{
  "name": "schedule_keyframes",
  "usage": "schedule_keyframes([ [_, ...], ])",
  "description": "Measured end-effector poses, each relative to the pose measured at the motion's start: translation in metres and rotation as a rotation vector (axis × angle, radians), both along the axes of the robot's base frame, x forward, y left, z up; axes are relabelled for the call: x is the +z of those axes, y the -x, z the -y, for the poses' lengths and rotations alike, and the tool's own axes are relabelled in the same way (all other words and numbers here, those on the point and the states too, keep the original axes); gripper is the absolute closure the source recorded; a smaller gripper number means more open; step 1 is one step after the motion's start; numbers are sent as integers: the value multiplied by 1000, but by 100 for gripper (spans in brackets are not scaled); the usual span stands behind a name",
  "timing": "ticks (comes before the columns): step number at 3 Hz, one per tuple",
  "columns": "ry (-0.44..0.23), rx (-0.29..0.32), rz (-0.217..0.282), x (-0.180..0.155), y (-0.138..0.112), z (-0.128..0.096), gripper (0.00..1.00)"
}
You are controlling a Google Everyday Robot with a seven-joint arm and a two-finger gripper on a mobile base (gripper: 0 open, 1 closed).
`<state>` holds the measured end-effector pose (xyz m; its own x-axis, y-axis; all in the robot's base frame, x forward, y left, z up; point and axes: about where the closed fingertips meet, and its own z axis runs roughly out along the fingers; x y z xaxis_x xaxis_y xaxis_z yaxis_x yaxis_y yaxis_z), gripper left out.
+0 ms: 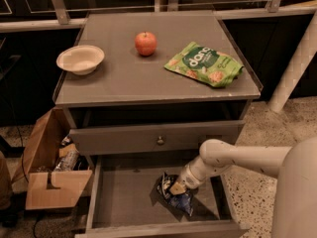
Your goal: Place blue chip bag into middle drawer
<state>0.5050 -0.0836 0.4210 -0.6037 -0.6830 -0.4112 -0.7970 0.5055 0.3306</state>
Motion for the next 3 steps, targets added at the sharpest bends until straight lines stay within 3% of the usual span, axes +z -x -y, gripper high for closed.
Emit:
schedule_keyframes([
  [1,4,-21,-33,-14,4,2,100],
  [2,4,-21,-33,-14,4,2,81],
  [3,4,-21,-34,-14,4,2,50],
])
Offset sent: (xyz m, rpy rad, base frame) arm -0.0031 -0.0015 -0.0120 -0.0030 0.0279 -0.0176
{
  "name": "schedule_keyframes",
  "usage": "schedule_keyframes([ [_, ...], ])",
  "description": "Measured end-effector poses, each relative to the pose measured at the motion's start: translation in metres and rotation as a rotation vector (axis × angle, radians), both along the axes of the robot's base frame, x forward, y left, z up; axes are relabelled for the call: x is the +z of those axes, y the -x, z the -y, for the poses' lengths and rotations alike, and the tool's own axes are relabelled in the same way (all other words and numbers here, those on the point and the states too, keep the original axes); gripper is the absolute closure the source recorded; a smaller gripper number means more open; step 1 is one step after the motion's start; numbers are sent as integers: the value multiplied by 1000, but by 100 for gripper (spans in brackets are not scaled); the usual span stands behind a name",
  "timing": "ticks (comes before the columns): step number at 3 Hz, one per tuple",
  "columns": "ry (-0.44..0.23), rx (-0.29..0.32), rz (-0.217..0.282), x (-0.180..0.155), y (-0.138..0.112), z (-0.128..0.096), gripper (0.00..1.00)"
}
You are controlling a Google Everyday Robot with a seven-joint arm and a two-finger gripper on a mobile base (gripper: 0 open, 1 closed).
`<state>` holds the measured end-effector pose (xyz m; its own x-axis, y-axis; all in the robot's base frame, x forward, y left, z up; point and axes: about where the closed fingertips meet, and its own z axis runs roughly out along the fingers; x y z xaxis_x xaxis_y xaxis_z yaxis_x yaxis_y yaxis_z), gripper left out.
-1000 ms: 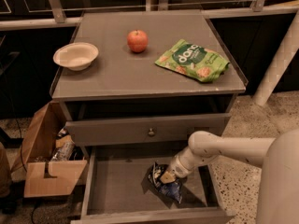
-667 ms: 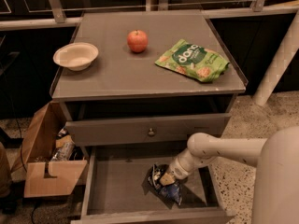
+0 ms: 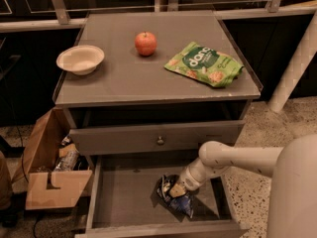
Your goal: Place blue chip bag into middle drawer
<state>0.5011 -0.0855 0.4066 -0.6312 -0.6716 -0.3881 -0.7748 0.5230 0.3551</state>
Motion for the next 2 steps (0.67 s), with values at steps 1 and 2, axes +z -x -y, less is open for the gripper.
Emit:
schedule_keyframes([
  [1,0,0,0,0,0,0,27],
  [2,0,0,0,0,0,0,3],
])
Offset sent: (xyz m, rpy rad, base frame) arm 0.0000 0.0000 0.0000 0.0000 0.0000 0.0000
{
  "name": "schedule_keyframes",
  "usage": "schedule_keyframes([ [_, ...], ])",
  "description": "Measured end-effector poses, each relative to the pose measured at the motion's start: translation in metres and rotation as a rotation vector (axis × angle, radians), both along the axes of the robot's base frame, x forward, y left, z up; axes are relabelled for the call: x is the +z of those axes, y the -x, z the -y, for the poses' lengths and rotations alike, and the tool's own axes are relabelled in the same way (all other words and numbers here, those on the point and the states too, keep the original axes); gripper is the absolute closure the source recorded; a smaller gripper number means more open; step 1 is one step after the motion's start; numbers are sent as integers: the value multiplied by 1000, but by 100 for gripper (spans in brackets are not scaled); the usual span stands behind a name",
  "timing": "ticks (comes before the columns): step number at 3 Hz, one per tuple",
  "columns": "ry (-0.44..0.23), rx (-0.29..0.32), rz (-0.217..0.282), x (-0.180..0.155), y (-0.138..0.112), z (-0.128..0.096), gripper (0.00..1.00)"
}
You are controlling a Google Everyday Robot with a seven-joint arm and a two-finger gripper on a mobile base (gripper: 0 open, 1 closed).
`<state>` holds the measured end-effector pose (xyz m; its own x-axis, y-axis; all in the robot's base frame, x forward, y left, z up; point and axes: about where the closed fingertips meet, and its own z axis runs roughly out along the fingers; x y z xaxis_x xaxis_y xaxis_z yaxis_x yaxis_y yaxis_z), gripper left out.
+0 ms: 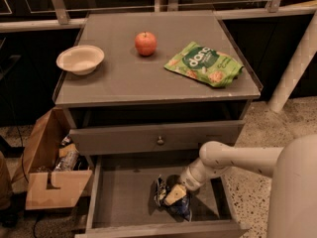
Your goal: Place blue chip bag into middle drawer
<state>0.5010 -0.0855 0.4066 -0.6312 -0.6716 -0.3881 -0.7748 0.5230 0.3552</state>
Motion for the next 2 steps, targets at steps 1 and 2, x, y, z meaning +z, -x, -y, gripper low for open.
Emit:
schedule_keyframes([
  [1,0,0,0,0,0,0,0],
  [2,0,0,0,0,0,0,0],
])
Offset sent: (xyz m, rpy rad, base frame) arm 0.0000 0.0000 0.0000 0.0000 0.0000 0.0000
